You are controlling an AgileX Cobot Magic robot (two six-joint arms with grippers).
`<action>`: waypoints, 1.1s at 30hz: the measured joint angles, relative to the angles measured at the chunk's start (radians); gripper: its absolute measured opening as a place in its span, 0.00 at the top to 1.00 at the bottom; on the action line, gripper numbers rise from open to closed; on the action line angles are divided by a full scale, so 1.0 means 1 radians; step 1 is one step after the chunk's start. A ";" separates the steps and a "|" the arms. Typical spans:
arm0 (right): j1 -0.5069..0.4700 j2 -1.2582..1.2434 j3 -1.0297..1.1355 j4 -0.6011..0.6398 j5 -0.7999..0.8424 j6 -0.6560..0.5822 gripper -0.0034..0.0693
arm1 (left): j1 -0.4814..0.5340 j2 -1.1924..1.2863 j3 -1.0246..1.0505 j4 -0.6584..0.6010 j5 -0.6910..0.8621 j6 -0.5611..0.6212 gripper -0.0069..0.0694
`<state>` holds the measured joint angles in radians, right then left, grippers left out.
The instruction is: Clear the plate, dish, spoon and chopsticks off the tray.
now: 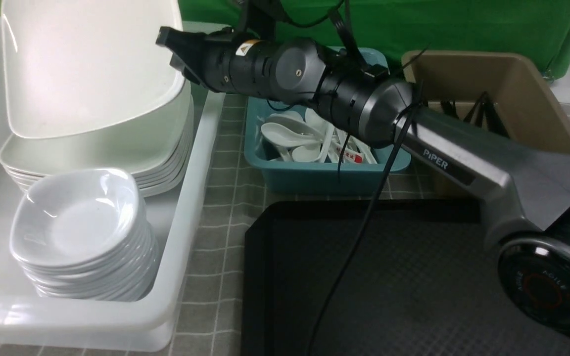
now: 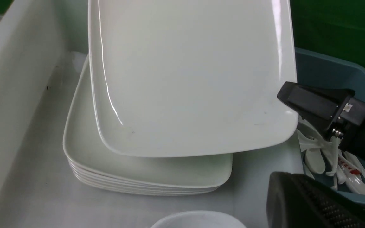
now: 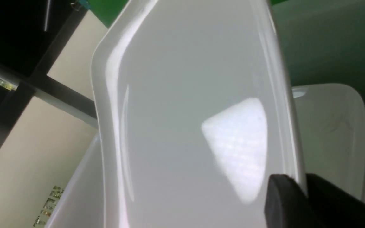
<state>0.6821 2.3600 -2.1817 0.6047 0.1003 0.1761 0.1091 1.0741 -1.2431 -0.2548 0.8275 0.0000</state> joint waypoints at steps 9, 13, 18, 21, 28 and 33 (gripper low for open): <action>0.000 0.010 -0.005 0.010 -0.013 0.016 0.63 | 0.000 0.000 0.000 0.000 -0.009 0.017 0.91; 0.000 0.009 -0.007 0.014 -0.001 0.017 0.62 | 0.000 0.000 0.000 0.000 -0.013 0.024 0.91; 0.000 0.008 -0.007 0.015 0.059 0.017 0.61 | 0.000 0.000 0.000 0.017 -0.014 0.026 0.91; -0.003 0.000 -0.007 0.015 0.110 -0.006 0.61 | 0.000 0.000 0.000 0.033 -0.008 0.026 0.91; -0.093 -0.158 -0.007 -0.046 0.388 -0.228 0.78 | -0.009 0.001 0.000 -0.052 0.039 0.164 0.91; -0.176 -0.429 -0.008 -0.366 0.698 -0.272 0.92 | -0.151 0.041 0.000 -0.074 0.034 0.225 0.91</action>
<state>0.5064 1.9311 -2.1897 0.2391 0.7982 -0.0959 -0.0423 1.1150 -1.2431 -0.3288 0.8616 0.2246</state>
